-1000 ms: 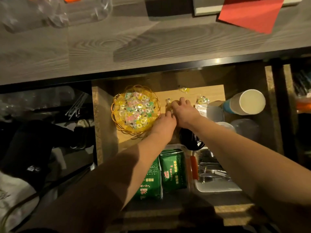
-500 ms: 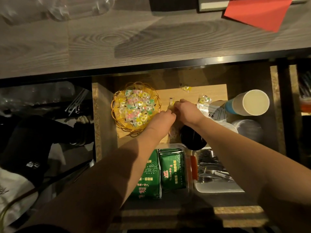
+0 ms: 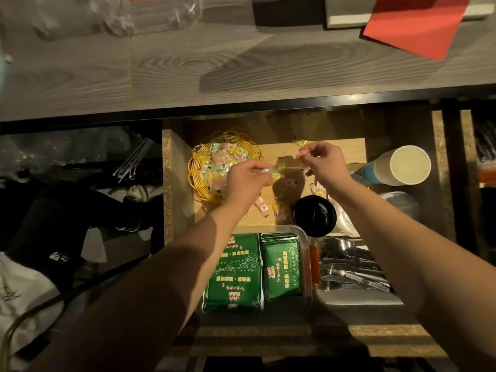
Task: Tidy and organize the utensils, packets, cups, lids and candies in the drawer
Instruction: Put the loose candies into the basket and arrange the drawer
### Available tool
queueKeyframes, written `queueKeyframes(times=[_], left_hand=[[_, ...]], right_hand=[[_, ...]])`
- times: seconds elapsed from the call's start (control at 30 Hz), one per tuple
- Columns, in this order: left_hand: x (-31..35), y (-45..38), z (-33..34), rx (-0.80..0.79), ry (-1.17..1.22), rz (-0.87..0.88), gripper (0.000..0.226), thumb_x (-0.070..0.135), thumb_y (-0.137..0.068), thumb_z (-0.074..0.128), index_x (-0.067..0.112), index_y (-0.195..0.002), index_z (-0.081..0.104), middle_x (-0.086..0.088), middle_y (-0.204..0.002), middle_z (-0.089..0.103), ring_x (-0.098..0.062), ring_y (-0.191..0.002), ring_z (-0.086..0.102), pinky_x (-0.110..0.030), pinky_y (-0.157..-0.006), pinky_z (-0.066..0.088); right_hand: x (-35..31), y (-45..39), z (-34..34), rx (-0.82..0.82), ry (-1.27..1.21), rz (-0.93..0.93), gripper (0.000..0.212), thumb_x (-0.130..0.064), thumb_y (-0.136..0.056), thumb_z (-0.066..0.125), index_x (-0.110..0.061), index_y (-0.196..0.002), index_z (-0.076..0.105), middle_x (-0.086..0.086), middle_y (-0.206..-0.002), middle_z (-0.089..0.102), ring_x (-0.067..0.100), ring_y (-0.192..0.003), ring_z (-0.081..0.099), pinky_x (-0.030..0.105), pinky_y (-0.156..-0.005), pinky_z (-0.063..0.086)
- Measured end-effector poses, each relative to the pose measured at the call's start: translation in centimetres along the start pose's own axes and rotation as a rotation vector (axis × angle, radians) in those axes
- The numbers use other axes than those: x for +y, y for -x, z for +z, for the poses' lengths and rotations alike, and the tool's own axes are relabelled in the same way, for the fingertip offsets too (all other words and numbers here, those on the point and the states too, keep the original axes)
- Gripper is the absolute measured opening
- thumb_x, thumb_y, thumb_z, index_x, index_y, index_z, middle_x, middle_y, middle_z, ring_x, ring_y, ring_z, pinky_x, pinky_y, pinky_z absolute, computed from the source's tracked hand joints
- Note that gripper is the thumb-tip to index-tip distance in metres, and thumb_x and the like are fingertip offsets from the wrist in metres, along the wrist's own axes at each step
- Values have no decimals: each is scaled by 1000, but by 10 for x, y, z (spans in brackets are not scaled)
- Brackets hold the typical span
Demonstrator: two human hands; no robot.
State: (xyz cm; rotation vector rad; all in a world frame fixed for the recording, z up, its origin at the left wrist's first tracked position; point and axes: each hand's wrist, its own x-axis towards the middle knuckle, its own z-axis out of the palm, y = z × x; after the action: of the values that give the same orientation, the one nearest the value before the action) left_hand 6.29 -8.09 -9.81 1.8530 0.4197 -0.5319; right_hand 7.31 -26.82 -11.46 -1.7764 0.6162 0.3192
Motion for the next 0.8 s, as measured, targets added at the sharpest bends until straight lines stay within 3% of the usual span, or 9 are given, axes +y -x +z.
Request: queueKeyframes(times=[0.1, 0.2, 0.3, 0.37, 0.5, 0.67, 0.8], left_hand=[[-2, 0, -29, 72, 186, -103, 23, -1, -84, 72, 18, -97, 75, -1, -100, 74, -18, -86, 74, -28, -81, 61], [-12, 1, -58, 160, 177, -139, 24, -4, -83, 71, 12, -100, 74, -1, -102, 73, -19, -87, 73, -31, -83, 61], [-21, 1, -76, 188, 102, -137, 26, -3, -84, 70, 18, -99, 73, 1, -102, 71, -21, -86, 73, -41, -85, 61], [-24, 0, -82, 192, 66, -149, 27, 0, -86, 71, 17, -107, 73, -2, -110, 69, -23, -87, 73, -45, -84, 61], [-25, -2, -86, 200, 14, -115, 35, 11, -85, 76, 15, -119, 71, -3, -120, 68, -19, -104, 66, -32, -86, 57], [-20, 4, -79, 174, -5, -33, 32, 14, -88, 74, 17, -119, 70, 0, -121, 69, -15, -112, 62, -33, -96, 52], [-12, 5, -57, 59, -113, 78, 36, 17, -88, 74, 19, -124, 67, 2, -130, 63, -14, -121, 57, -30, -100, 46]], right_hand=[[-14, 13, 15, -52, -53, -25, 4, -9, -91, 66, -11, -94, 67, 9, -93, 69, 14, -78, 63, 18, -52, 48], [-24, 24, 42, -165, -15, -45, 11, -12, -89, 70, -10, -98, 66, 14, -95, 67, 17, -79, 62, 21, -55, 50], [-32, 28, 71, -231, 68, -71, 14, -13, -87, 72, -17, -98, 63, 19, -96, 67, 25, -80, 62, 35, -63, 54], [-38, 31, 86, -263, 117, -66, 22, -15, -86, 74, -17, -104, 61, 19, -97, 69, 29, -84, 66, 45, -75, 57], [-49, 32, 100, -297, 136, -33, 39, -20, -84, 76, -17, -118, 57, 9, -103, 71, 24, -91, 70, 44, -85, 59], [-43, 32, 74, -208, 101, -58, 34, -26, -89, 71, -12, -118, 60, 7, -100, 71, 24, -94, 69, 38, -80, 59], [-19, 22, 34, 48, 268, -99, 51, -40, -85, 74, -12, -125, 59, 1, -116, 63, 10, -95, 62, 19, -75, 50]])
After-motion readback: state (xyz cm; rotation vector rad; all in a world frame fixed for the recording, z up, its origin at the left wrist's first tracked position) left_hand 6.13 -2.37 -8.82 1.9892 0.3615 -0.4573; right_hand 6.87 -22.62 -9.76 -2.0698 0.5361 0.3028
